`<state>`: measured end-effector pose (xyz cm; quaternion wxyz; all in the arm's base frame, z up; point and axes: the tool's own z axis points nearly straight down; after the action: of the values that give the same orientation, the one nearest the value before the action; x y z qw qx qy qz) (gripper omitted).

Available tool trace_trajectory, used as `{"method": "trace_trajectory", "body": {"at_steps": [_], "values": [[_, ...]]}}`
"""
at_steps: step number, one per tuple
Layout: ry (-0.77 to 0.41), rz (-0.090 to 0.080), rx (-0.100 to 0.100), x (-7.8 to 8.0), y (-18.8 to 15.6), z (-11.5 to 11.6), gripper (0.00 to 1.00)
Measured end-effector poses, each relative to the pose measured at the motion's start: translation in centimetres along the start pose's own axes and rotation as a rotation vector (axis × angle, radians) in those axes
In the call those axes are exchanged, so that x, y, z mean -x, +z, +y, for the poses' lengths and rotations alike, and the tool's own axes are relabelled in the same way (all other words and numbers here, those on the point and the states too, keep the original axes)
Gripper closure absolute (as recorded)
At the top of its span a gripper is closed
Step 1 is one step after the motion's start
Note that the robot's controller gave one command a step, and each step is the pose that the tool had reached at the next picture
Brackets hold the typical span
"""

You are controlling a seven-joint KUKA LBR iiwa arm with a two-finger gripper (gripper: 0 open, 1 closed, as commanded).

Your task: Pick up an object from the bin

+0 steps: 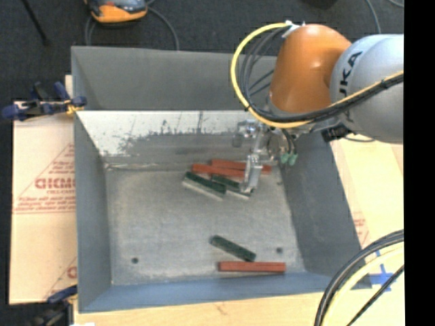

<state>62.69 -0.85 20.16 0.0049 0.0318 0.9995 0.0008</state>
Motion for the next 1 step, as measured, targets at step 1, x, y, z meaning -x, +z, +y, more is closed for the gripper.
{"method": "trace_trajectory", "body": {"at_steps": [1], "values": [[0.064, 0.001, 0.0, 0.33, 6.72, -3.83, 0.0]]}}
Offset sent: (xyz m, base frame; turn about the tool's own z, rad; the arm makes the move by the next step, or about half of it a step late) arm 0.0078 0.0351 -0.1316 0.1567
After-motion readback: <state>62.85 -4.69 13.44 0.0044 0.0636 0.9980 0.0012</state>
